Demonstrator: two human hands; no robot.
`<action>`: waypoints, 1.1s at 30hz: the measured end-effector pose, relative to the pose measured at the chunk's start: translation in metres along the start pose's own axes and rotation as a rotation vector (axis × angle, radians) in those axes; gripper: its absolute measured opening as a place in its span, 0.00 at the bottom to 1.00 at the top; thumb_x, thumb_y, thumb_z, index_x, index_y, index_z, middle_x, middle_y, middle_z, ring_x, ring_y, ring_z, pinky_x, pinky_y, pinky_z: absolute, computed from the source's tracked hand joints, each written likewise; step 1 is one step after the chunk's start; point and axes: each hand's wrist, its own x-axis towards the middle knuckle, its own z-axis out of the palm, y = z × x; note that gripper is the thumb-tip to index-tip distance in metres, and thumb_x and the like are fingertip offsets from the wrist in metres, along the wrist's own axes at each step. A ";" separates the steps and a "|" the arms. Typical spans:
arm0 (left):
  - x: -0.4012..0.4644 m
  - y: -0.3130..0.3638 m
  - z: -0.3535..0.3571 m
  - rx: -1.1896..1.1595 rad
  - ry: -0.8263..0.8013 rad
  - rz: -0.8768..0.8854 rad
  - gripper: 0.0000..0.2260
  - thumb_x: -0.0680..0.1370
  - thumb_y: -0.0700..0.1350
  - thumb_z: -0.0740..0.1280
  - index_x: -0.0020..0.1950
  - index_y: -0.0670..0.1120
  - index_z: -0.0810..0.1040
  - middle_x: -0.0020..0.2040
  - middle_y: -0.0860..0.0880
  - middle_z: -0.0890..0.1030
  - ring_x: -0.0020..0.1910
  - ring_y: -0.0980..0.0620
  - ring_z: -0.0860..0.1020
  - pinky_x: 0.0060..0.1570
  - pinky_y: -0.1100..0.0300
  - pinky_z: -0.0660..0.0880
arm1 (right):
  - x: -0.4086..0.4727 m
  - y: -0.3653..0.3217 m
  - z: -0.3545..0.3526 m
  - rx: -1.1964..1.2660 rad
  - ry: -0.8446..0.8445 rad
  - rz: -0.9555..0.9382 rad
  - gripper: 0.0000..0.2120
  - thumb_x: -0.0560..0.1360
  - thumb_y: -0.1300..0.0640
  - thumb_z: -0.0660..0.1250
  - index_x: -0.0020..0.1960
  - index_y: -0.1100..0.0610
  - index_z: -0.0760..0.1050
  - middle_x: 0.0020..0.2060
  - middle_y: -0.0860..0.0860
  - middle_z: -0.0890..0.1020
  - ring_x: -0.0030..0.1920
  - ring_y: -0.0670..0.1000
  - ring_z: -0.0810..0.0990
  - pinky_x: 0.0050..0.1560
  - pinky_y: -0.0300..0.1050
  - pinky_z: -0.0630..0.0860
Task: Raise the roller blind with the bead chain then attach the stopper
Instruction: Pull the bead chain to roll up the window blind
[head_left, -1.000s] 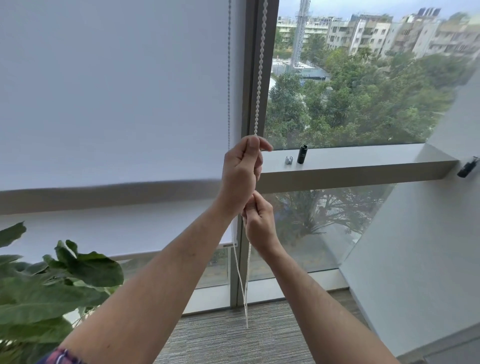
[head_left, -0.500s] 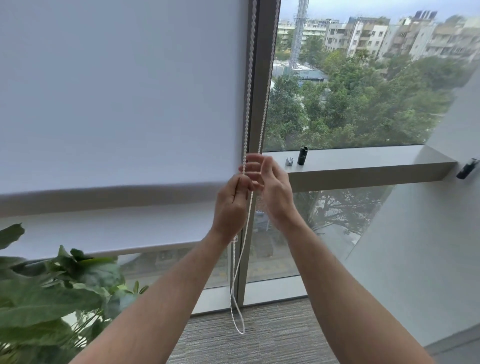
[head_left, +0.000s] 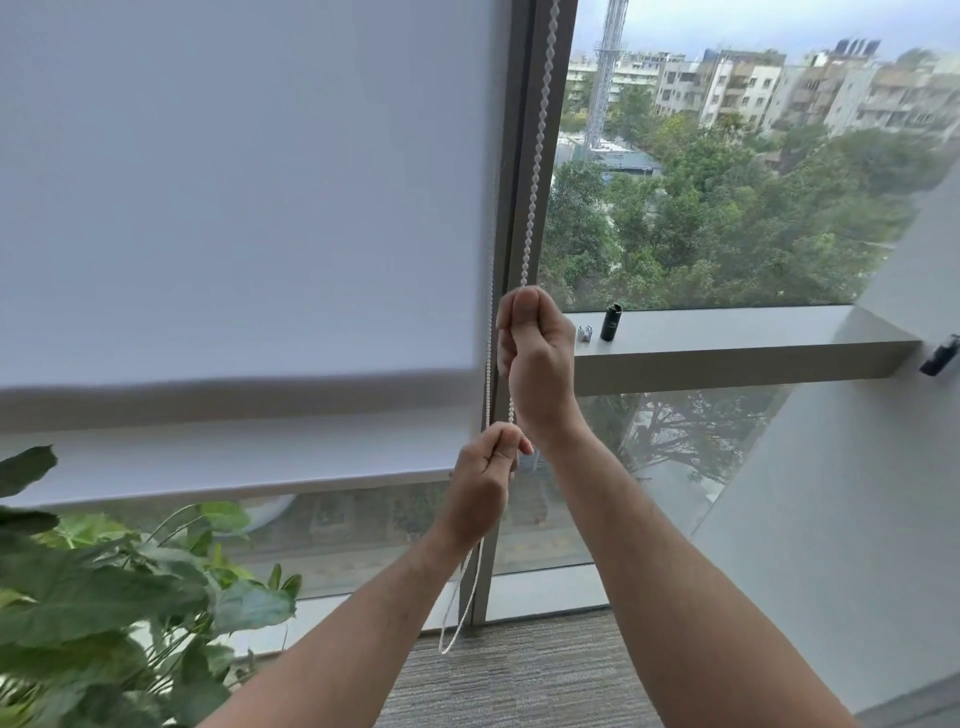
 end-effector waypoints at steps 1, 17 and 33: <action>-0.002 -0.001 -0.001 -0.029 -0.034 -0.012 0.18 0.80 0.44 0.57 0.33 0.57 0.76 0.28 0.49 0.68 0.28 0.53 0.64 0.29 0.55 0.60 | -0.003 0.004 -0.003 -0.021 0.007 -0.006 0.17 0.82 0.54 0.55 0.36 0.52 0.70 0.26 0.47 0.65 0.26 0.46 0.60 0.25 0.45 0.55; 0.064 0.100 -0.008 -0.143 -0.016 0.274 0.18 0.82 0.53 0.59 0.58 0.41 0.79 0.43 0.42 0.83 0.43 0.46 0.82 0.42 0.59 0.76 | -0.036 0.061 -0.018 -0.111 0.029 0.105 0.18 0.80 0.54 0.58 0.32 0.48 0.72 0.27 0.43 0.70 0.29 0.47 0.65 0.31 0.46 0.63; 0.046 0.076 0.005 -0.163 0.120 0.194 0.15 0.82 0.47 0.59 0.36 0.46 0.73 0.25 0.49 0.63 0.23 0.54 0.60 0.24 0.56 0.55 | -0.062 0.069 -0.044 0.151 -0.134 0.414 0.14 0.83 0.56 0.56 0.46 0.63 0.73 0.32 0.54 0.77 0.30 0.49 0.75 0.33 0.41 0.72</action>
